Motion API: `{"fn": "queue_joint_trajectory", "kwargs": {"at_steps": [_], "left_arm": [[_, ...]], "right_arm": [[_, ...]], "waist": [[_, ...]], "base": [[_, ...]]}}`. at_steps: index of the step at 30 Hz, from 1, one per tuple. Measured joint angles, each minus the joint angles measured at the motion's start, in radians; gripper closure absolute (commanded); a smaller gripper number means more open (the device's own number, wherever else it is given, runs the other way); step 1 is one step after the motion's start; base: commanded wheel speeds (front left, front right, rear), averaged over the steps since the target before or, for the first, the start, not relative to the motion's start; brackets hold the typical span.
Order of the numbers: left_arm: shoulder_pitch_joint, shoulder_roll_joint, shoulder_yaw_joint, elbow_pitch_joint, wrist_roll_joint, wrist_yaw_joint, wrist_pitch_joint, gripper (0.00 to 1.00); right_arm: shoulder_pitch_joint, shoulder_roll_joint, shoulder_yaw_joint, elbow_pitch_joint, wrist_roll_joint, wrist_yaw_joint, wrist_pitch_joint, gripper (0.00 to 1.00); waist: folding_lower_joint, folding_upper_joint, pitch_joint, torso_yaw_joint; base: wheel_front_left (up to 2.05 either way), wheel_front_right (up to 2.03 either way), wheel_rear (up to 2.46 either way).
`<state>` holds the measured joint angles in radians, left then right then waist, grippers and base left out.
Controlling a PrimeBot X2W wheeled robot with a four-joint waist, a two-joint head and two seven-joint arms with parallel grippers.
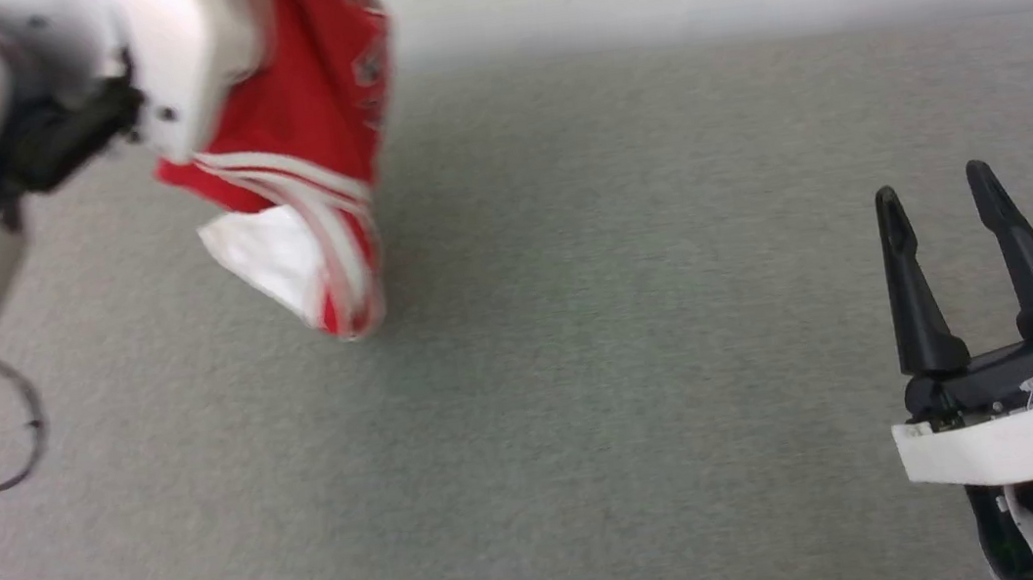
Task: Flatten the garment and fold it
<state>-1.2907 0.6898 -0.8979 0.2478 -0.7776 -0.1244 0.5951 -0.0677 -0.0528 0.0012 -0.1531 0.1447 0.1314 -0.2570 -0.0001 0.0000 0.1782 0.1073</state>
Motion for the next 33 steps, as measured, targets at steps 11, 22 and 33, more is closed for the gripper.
{"fn": "queue_joint_trajectory", "kwargs": {"at_steps": [11,22,33], "left_arm": [[-0.083,-0.161,-0.128,-0.007,-0.076,-0.006,-0.087,1.0],[-0.064,-0.219,-0.259,0.044,-0.116,-0.006,-0.154,1.0],[0.209,-0.16,-0.368,0.213,-0.11,-0.006,-0.155,1.0]], "right_arm": [[0.013,0.0,-0.001,0.003,0.02,0.0,0.0,0.0],[0.016,-0.001,-0.019,-0.001,0.036,0.0,0.0,0.0],[-0.002,0.0,-0.009,-0.001,0.042,0.0,0.0,0.0]], "waist": [[0.0002,0.0,-0.042,-0.177],[0.0,0.0,-0.031,-0.324],[0.0004,0.0,0.05,-0.323]], "base": [[0.0,0.0,0.0],[0.0,0.0,0.0],[0.0,0.0,0.0]]}}
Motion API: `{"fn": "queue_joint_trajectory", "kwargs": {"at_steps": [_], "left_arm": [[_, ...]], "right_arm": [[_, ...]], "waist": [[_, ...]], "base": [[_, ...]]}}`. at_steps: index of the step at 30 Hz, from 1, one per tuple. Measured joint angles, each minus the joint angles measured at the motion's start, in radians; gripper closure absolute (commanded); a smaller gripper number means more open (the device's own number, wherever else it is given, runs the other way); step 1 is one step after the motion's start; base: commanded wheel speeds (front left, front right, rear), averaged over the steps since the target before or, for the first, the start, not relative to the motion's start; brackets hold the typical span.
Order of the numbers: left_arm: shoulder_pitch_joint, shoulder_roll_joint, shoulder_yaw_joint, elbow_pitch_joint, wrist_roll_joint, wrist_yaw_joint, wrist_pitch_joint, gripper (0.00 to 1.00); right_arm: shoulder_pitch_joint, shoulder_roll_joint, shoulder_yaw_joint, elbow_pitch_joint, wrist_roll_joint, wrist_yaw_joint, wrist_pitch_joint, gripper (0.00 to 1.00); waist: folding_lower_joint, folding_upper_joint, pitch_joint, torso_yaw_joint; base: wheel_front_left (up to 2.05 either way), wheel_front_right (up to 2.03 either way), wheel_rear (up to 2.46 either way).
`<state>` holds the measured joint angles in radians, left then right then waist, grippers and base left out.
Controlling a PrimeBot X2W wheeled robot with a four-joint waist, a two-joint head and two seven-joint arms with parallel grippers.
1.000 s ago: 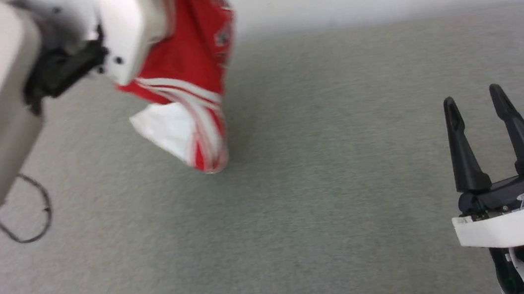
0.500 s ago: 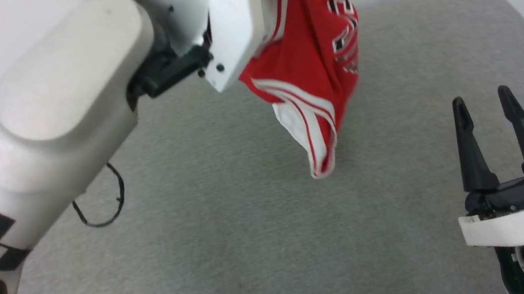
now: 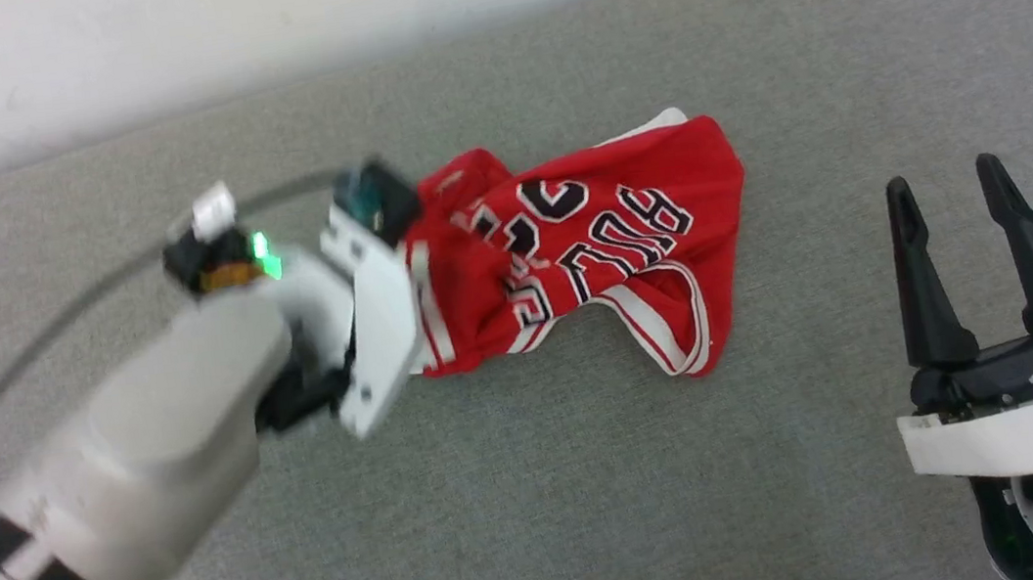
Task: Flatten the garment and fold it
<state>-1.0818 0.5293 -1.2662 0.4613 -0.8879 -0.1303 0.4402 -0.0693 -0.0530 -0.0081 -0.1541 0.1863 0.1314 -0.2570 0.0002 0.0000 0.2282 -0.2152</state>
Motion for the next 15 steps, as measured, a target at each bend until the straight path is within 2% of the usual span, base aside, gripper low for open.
{"fn": "queue_joint_trajectory", "kwargs": {"at_steps": [6,7,8,11,15], "left_arm": [[0.118,-0.021,-0.002,0.084,-0.007,0.0,-0.03,1.0],[0.121,-0.027,-0.002,0.096,-0.006,0.0,-0.05,0.83],[0.124,-0.033,0.0,0.111,-0.001,0.0,-0.083,0.0],[0.14,-0.049,0.027,0.141,0.018,0.015,-0.225,0.0],[0.143,-0.065,0.096,0.13,0.037,0.081,-0.439,0.0]], "right_arm": [[-0.008,0.0,0.008,0.007,-0.003,0.0,0.0,0.0],[-0.008,0.0,0.007,0.009,-0.005,0.0,0.0,0.0],[-0.007,0.0,0.007,0.012,-0.009,0.0,0.0,0.0],[-0.001,0.0,0.011,0.019,-0.02,0.0,0.0,0.0],[0.041,0.0,0.008,0.029,-0.03,0.0,0.0,0.0]], "waist": [[-0.0001,0.0,0.002,0.011],[-0.0002,0.0,-0.002,0.012],[-0.0002,0.0,-0.007,0.013],[-0.0001,0.0,-0.03,0.018],[-0.0003,0.0,-0.076,0.026]], "base": [[0.0,0.0,0.0],[0.0,0.0,0.0],[0.0,0.0,0.0],[0.0,0.0,0.0],[0.0,0.0,0.0]]}}
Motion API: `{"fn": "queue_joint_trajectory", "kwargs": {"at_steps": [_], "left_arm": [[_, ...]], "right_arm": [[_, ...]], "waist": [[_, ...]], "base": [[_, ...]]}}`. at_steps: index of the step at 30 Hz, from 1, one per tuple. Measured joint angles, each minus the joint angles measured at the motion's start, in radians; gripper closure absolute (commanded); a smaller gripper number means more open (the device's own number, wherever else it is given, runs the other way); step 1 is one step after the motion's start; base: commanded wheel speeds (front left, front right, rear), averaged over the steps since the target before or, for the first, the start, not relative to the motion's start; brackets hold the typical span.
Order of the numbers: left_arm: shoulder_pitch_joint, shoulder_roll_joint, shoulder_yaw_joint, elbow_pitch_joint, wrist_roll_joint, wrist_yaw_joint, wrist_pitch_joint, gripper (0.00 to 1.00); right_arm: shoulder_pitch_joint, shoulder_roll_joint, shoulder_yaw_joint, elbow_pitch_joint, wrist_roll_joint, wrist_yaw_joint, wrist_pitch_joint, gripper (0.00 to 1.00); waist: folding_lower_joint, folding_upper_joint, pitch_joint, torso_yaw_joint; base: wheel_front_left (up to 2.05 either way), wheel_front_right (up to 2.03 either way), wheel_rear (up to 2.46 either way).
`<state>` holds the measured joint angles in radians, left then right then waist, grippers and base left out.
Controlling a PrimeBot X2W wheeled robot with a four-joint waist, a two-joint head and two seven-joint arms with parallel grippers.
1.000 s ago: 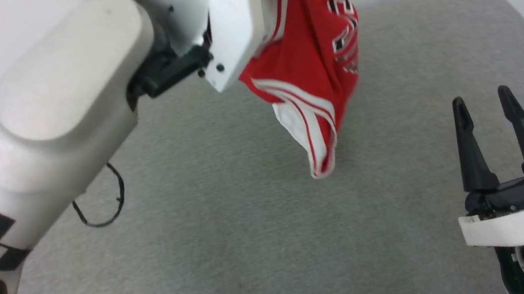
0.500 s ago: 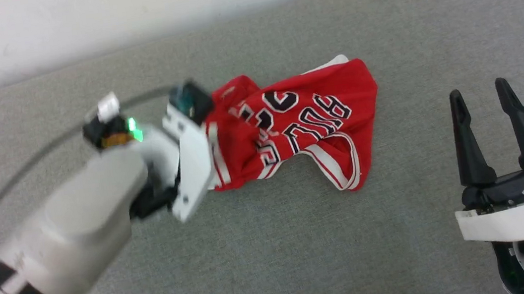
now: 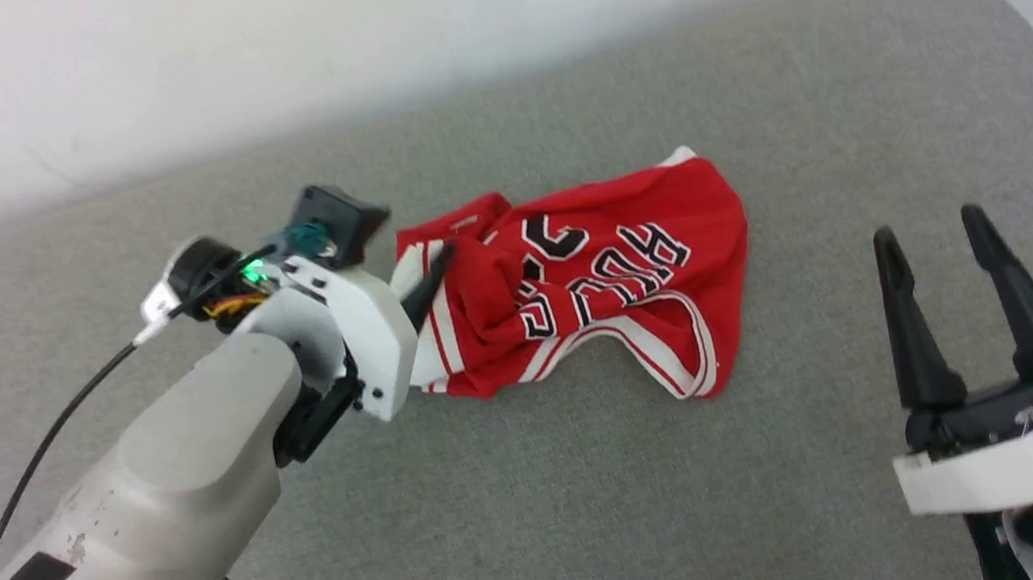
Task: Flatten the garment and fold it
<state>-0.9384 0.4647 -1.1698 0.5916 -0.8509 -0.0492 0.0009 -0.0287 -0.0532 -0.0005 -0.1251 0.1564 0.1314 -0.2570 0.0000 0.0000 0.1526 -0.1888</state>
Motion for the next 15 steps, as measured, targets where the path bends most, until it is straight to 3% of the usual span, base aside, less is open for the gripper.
{"fn": "queue_joint_trajectory", "kwargs": {"at_steps": [6,10,15], "left_arm": [[0.068,0.002,0.081,-0.072,0.026,0.14,-0.22,0.0],[0.153,0.01,0.178,-0.166,0.054,0.261,-0.257,0.0],[0.321,0.018,0.416,-0.375,0.221,0.418,-0.258,0.0]], "right_arm": [[0.06,0.0,-0.022,0.003,-0.012,0.0,0.0,0.0],[0.072,0.0,-0.029,-0.002,-0.022,0.0,0.0,0.0],[0.074,0.0,-0.05,-0.007,-0.024,0.0,0.0,0.0]], "waist": [[-0.0002,0.0,-0.077,0.029],[-0.0002,0.0,-0.109,0.066],[-0.0002,0.0,-0.128,0.116]], "base": [[0.0,0.0,0.0],[0.0,0.0,0.0],[0.0,0.0,0.0]]}}
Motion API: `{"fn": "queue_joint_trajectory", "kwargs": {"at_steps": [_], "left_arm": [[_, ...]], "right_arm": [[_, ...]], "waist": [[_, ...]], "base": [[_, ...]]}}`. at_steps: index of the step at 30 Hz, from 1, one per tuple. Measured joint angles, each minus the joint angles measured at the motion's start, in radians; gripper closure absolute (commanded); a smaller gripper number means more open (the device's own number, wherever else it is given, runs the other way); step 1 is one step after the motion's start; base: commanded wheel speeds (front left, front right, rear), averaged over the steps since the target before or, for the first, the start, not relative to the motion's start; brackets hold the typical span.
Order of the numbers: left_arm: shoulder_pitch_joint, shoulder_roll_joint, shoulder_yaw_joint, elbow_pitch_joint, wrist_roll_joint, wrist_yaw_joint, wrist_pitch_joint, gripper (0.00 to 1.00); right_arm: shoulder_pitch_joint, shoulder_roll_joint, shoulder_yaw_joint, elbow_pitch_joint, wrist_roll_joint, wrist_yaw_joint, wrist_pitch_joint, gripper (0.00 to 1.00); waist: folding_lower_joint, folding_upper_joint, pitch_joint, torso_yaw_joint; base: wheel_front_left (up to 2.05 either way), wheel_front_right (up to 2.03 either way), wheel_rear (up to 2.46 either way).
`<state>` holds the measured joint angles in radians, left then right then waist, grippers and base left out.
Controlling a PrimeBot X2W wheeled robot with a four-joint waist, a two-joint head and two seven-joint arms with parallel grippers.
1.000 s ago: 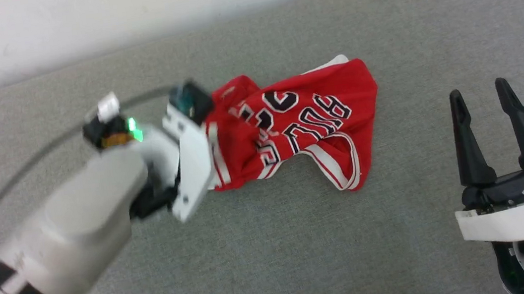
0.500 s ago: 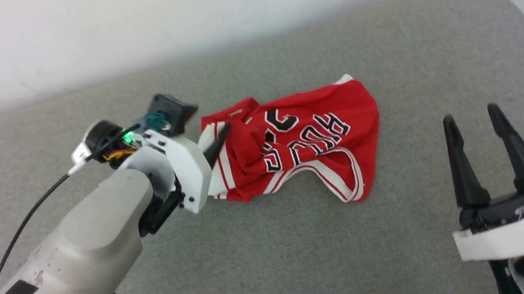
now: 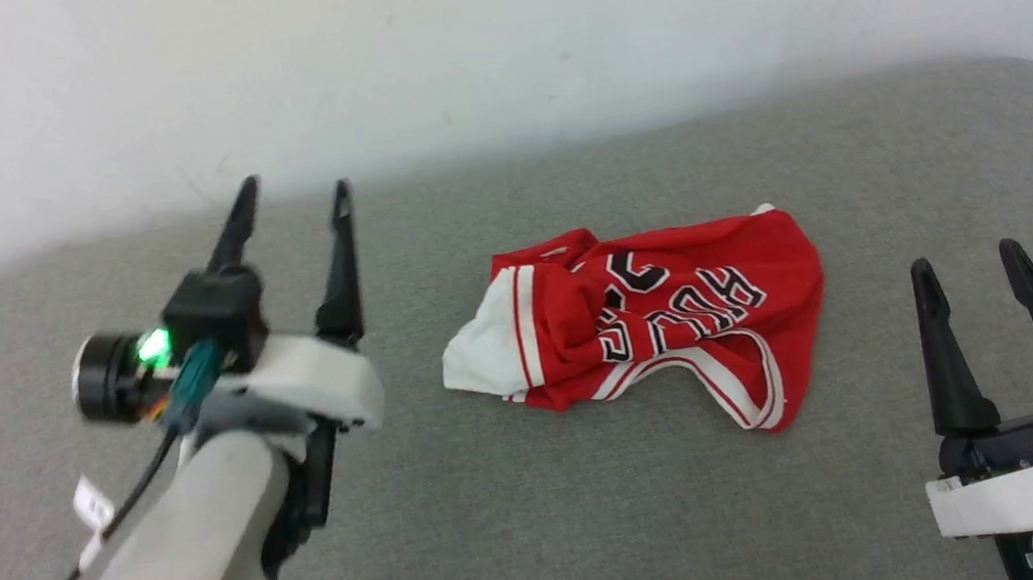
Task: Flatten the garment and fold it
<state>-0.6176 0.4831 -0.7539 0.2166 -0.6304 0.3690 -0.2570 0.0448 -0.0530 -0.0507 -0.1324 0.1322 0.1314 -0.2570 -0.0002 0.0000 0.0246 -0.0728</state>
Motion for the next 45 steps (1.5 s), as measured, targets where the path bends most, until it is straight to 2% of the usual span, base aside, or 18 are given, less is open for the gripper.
{"fn": "queue_joint_trajectory", "kwargs": {"at_steps": [3,8,12,18,23,27,37,45], "left_arm": [[0.147,-0.013,0.142,-0.085,0.082,0.043,0.0,0.0],[0.339,-0.081,0.326,-0.161,0.203,0.043,0.0,0.0],[0.458,-0.151,0.439,-0.169,0.274,0.007,0.0,0.0],[0.579,-0.249,0.567,-0.196,0.368,-0.092,0.0,0.0],[0.647,-0.308,0.637,-0.224,0.443,-0.174,0.0,0.0],[0.676,-0.343,0.667,-0.215,0.488,-0.222,0.0,0.0],[0.682,-0.388,0.724,-0.188,0.546,-0.277,0.0,0.0],[0.69,-0.402,0.748,-0.171,0.57,-0.298,0.0,0.0]], "right_arm": [[0.001,0.0,-0.01,-0.001,0.0,0.0,0.0,0.0],[0.001,0.0,-0.018,0.001,0.001,0.0,0.0,0.0],[0.001,0.0,-0.025,0.011,0.013,0.0,0.0,0.0],[0.008,0.0,-0.026,0.033,0.051,0.0,0.0,0.0],[0.031,0.0,-0.017,0.064,0.064,0.0,0.0,0.0],[0.043,0.0,-0.004,0.083,0.063,0.0,0.0,0.0],[0.048,0.0,0.009,0.115,0.036,0.0,0.0,0.0],[0.049,0.0,0.017,0.13,0.025,0.0,0.0,0.0]], "waist": [[0.0001,0.0,-0.006,0.025],[0.0001,0.0,-0.01,0.058],[0.0003,0.0,-0.016,0.072],[0.0002,0.0,-0.03,0.079],[0.0002,0.0,-0.04,0.084],[0.0002,0.0,-0.046,0.09],[0.0002,0.0,-0.054,0.095],[0.0002,0.0,-0.059,0.095]], "base": [[0.0,0.0,0.0],[0.0,0.0,0.0],[0.0,0.0,0.0],[0.0,0.0,0.0],[0.0,0.0,0.0],[0.0,0.0,0.0],[0.0,0.0,0.0],[0.0,0.0,0.0]]}}
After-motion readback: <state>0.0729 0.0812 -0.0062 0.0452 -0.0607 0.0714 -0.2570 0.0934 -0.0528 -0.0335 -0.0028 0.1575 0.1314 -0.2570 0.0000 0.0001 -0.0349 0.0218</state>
